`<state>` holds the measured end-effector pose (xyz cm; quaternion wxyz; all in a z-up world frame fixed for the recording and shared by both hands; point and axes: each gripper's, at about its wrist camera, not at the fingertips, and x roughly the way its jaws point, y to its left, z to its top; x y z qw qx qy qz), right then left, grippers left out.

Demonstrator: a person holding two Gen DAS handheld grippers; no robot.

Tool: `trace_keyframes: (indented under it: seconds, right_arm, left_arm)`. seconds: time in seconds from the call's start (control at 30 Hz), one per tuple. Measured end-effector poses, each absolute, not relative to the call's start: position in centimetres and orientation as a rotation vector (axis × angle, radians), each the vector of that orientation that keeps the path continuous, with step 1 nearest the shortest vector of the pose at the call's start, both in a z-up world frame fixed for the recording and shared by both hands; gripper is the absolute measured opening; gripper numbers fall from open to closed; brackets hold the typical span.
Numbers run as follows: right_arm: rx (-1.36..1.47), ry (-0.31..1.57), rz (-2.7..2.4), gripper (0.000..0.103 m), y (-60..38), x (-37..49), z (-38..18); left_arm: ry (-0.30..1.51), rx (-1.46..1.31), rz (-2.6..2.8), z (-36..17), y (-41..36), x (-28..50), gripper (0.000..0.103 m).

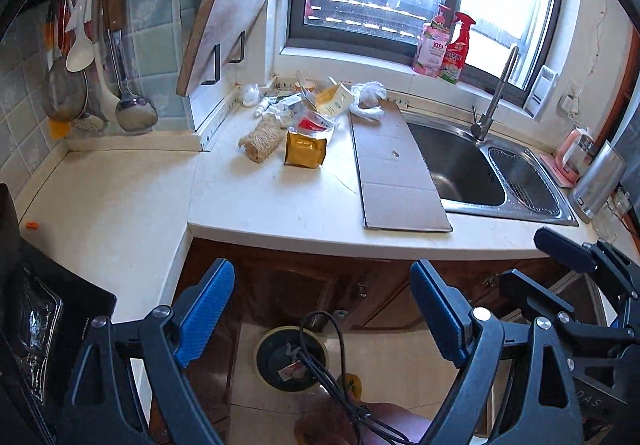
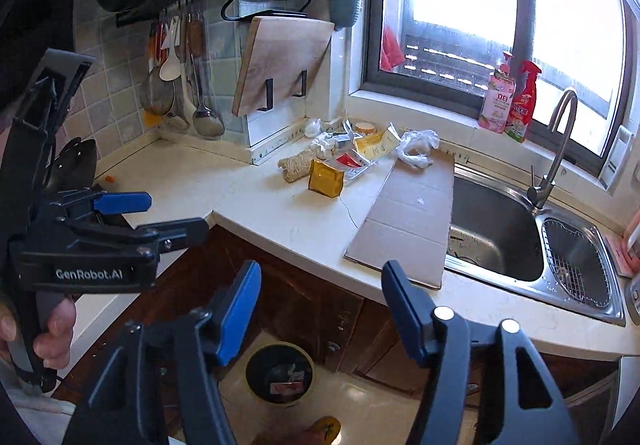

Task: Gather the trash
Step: 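Raise both tools back toward the counter trash, then grasp the noodle block with the left tool while the right tool grasps the yellow packet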

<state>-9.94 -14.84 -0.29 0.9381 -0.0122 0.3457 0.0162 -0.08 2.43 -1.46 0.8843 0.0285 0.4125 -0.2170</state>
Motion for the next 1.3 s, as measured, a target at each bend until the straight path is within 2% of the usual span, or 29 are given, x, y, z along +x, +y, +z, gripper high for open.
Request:
trace_keyframes:
  seconds: [0.3,0.57,1.0,1.17,1.3]
  right_arm:
    - [0.033,0.742,0.086,0.060,-17.5,-4.4,-1.7]
    - [0.075,0.838,0.207,0.060,-19.6,5.9,-4.3]
    - [0.003,0.958,0.318,0.060,-20.8,22.9,-10.5]
    - [-0.020,0.985,0.379,0.060,-20.6,27.0,-12.8]
    - [-0.064,0.997,0.425,0.058,-19.5,28.2,-14.4]
  left_arm:
    - [0.849,0.095,-0.380,-1.8,1.1,4.2,0.088]
    - [0.928,0.067,-0.286,-4.3,0.1,13.3,0.088]
    - [1.145,-0.053,-0.169,-13.1,-1.0,29.7,0.088]
    - [1.229,-0.163,-0.137,-16.0,-0.7,34.1,0.088]
    - [1.262,-0.216,-0.123,-17.6,-0.6,36.4,0.083]
